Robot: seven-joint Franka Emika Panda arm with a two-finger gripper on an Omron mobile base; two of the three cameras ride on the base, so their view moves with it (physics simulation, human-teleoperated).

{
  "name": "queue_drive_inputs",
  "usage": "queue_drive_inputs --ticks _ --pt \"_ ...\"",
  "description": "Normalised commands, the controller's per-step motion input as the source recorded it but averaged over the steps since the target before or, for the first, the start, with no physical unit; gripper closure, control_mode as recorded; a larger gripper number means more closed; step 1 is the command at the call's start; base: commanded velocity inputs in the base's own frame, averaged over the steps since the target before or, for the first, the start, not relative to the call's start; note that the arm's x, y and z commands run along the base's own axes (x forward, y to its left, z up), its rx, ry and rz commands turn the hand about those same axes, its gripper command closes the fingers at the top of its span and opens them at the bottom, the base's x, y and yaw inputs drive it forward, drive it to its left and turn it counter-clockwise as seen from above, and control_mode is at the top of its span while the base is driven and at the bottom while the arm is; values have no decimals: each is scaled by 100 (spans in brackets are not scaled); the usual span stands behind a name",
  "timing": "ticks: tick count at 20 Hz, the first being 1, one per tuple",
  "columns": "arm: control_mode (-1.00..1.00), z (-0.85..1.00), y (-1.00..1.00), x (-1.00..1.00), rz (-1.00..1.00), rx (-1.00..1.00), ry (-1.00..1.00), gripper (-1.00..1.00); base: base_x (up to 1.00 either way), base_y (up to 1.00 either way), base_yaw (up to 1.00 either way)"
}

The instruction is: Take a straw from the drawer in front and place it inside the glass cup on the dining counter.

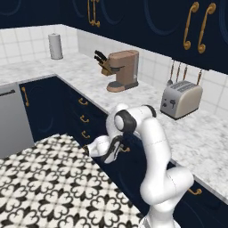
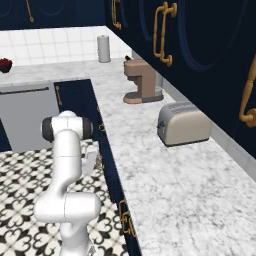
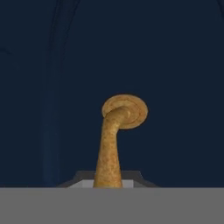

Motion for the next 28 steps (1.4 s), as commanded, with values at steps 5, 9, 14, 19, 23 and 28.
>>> queue_drive_inputs --ticks 5,9,14,19,23,28 --pt "-100 0 95 -65 5 14 3 100 0 0 0" --pt "-100 0 100 -64 5 13 6 100 0 0 0" --pt "-100 0 100 -64 5 10 6 100 0 0 0" --pt "-100 1 96 -58 5 11 5 -100 0 0 0" --pt "-100 57 32 -54 3 30 14 -100 0 0 0" --pt "-100 100 0 -50 3 49 29 -100 0 0 0"
